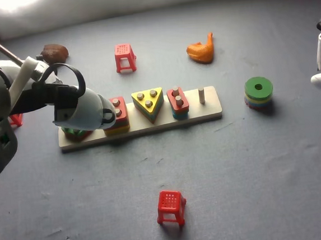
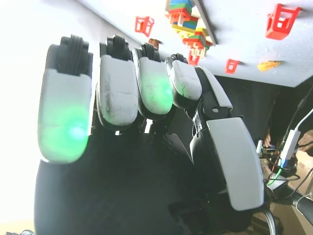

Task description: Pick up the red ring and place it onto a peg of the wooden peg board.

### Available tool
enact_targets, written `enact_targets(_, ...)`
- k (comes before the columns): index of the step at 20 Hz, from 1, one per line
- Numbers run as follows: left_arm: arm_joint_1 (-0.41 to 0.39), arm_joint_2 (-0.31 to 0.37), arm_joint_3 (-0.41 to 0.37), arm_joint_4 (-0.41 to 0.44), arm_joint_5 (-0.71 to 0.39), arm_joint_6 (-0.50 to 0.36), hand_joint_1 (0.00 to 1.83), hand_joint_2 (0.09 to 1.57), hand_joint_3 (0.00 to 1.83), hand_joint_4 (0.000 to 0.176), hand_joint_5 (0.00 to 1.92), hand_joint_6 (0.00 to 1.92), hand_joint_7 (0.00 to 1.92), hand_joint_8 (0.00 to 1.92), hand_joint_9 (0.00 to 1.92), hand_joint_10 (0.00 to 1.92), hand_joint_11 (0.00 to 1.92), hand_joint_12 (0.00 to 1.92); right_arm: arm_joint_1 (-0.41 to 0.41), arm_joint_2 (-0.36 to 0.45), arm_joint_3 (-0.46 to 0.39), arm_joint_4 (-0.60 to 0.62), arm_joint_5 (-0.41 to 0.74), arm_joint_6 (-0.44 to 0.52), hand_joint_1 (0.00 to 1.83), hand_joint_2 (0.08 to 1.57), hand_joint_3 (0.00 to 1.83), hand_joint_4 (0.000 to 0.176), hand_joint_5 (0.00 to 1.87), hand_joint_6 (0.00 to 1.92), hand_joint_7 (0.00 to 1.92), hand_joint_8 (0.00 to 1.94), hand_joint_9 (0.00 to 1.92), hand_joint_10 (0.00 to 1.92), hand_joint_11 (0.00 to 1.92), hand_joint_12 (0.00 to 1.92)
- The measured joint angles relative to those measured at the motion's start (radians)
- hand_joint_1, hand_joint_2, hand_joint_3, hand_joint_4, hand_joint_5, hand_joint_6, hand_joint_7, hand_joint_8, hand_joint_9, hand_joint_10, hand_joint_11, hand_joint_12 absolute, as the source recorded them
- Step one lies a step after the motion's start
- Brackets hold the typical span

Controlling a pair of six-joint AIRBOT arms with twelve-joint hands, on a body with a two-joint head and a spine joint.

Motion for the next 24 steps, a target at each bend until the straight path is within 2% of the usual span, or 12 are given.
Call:
enact_targets(2,0.000,0.000,0.000,-0.001,0.000,0.000,0.02,1.27,0.01,0.000,0.08,0.00,0.07,0.00,0.08,0.01,0.00,0.14,0.000,0.000,0.000,0.000,0.000,-0.001,0.23,1.20,0.01,0.000,0.14,0.00,0.12,0.00,0.10,0.00,0.00,0.28)
enact_targets(3,0.000,0.000,0.000,0.000,0.000,0.000,0.03,1.27,0.01,0.000,0.06,0.00,0.05,0.00,0.06,0.00,0.00,0.09,-0.006,-0.002,0.000,0.000,0.001,-0.001,0.25,1.20,0.01,0.000,0.15,0.00,0.13,0.00,0.10,0.00,0.00,0.30)
enact_targets(4,0.000,0.000,0.000,0.000,0.000,0.000,0.04,1.26,0.00,0.000,0.06,0.00,0.05,0.00,0.05,0.00,0.00,0.09,-0.008,-0.005,0.000,0.000,0.000,-0.001,0.15,1.22,0.01,0.000,0.11,0.00,0.09,0.00,0.07,0.00,0.00,0.23)
enact_targets(5,0.000,0.000,0.000,0.000,0.000,0.000,0.03,1.26,0.00,0.000,0.07,0.00,0.06,0.01,0.06,0.00,0.00,0.11,-0.017,-0.008,0.000,-0.001,0.002,-0.001,0.25,1.20,0.00,0.000,0.14,0.01,0.12,0.00,0.10,0.01,0.00,0.33)
enact_targets(7,0.000,0.000,0.000,-0.001,0.000,0.000,0.02,1.26,0.00,0.000,0.07,0.00,0.07,0.00,0.07,0.00,0.00,0.15,-0.060,-0.016,0.000,0.000,0.048,-0.015,0.70,1.16,0.00,0.000,0.09,0.01,0.08,0.00,0.07,0.00,0.00,0.28)
enact_targets(8,0.000,0.000,0.000,-0.001,0.000,0.000,0.03,1.26,0.00,0.000,0.07,0.00,0.06,0.00,0.07,0.00,0.00,0.15,-0.072,-0.021,0.000,0.000,0.056,-0.030,1.07,1.08,0.00,0.000,0.03,0.00,0.02,0.00,0.01,0.00,0.00,0.18)
enact_targets(9,0.000,0.000,0.000,-0.002,0.001,0.000,0.03,1.27,0.00,0.000,0.06,0.00,0.06,0.00,0.07,0.00,0.00,0.12,-0.093,-0.031,0.000,-0.001,0.065,-0.054,1.22,1.02,0.00,0.000,0.01,0.00,0.00,0.00,0.00,0.00,0.00,0.05)
enact_targets(10,0.000,0.000,0.000,-0.002,0.000,0.000,0.05,1.26,0.00,0.000,0.09,0.00,0.09,0.00,0.09,0.00,0.00,0.19,-0.103,-0.043,0.003,0.000,0.075,-0.062,1.25,1.01,0.00,0.000,0.00,0.00,0.00,0.00,0.00,0.00,0.00,0.03)
enact_targets(12,0.000,0.000,0.000,-0.002,-0.002,0.000,0.03,1.26,0.00,0.000,0.06,0.00,0.05,0.00,0.06,0.00,0.00,0.11,-0.106,-0.075,0.027,0.000,0.088,-0.064,1.19,1.03,0.00,0.000,0.00,0.00,0.00,0.00,0.00,0.00,0.01,0.03)
enact_targets(15,0.000,0.000,0.000,-0.002,0.002,0.000,0.04,1.26,0.00,0.000,0.06,0.00,0.05,0.00,0.05,0.00,0.00,0.09,-0.105,-0.137,0.098,0.051,0.088,-0.064,1.21,1.00,0.01,0.000,0.02,0.00,0.00,0.00,0.00,0.00,0.00,0.21)
enact_targets(19,0.000,0.000,0.000,-0.002,0.001,0.000,0.07,1.26,0.00,0.000,0.06,0.00,0.05,0.00,0.06,0.00,0.00,0.09,-0.073,-0.224,0.206,0.113,0.029,-0.064,1.26,0.99,0.00,0.000,0.02,0.00,0.00,0.00,0.00,0.00,0.00,0.28)
enact_targets(24,0.000,0.000,0.000,-0.002,0.003,0.000,0.00,1.26,0.00,0.000,0.06,0.00,0.05,0.00,0.04,0.00,0.00,0.07,-0.055,-0.347,0.351,0.171,-0.097,-0.064,1.26,1.00,0.00,0.000,0.05,0.01,0.01,0.00,0.01,0.00,0.00,0.44)
